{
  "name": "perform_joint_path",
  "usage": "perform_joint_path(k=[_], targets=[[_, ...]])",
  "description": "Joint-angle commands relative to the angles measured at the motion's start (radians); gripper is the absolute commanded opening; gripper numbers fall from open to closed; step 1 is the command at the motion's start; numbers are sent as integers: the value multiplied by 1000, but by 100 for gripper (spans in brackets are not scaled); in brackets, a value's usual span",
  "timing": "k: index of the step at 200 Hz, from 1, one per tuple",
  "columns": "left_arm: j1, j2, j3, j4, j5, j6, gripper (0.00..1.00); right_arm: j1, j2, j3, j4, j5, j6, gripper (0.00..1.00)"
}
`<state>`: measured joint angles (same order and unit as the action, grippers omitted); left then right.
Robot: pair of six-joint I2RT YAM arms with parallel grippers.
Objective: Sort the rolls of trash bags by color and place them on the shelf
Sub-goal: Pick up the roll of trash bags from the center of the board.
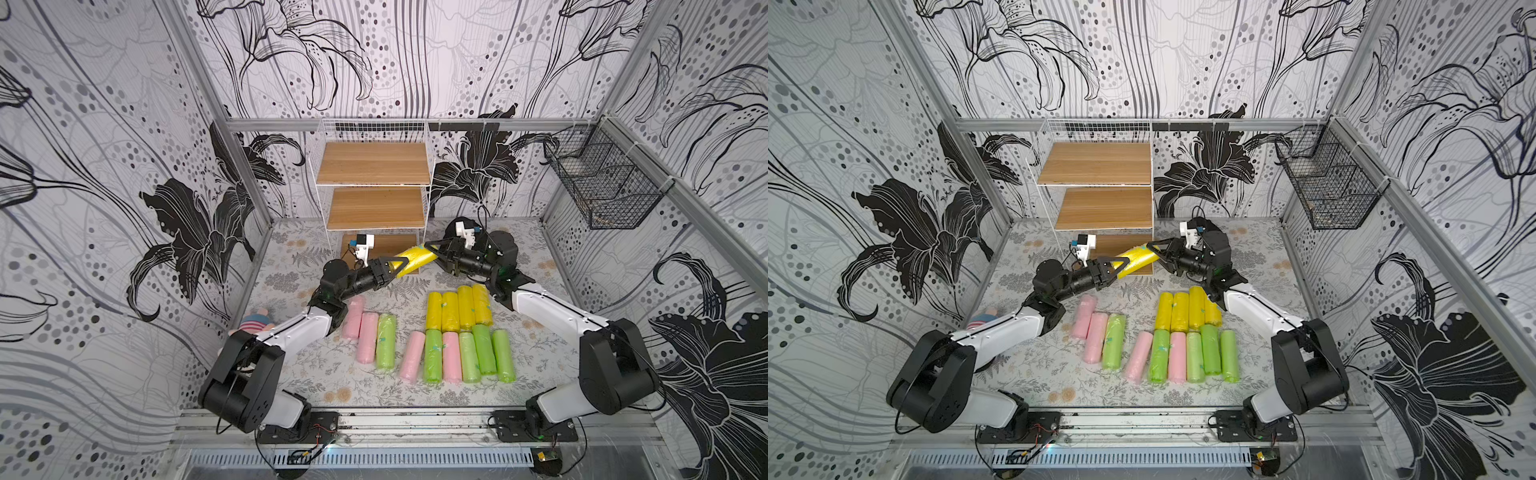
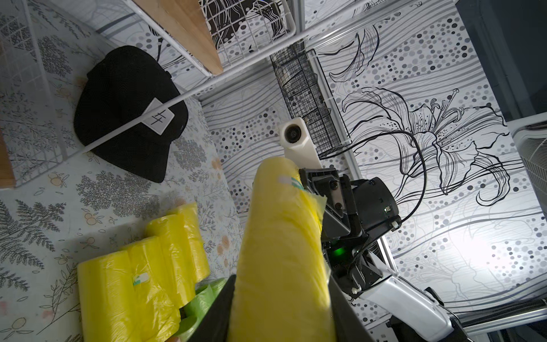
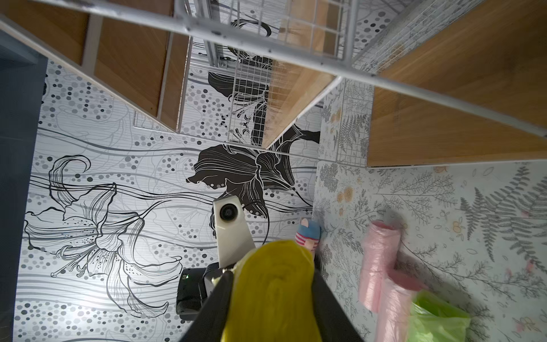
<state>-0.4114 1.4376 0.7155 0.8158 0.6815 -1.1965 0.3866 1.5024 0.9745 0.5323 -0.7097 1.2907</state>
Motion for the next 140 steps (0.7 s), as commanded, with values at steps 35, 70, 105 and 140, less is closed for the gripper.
perform_joint_path(k=[35,70,105,140], targets=[[4,-73,-16,66,-34,13,0,8,-7,48,-31,7,-74,69],[31,-214,-25,-139,-110,150,0,-29,-88,52,-151,47,-180,90],[31,-444,77,-605,-294,454,0,-80,-214,93,-372,123,-376,92],[29,-565,262,-853,-488,636,0,-78,-294,170,-573,215,-584,93]])
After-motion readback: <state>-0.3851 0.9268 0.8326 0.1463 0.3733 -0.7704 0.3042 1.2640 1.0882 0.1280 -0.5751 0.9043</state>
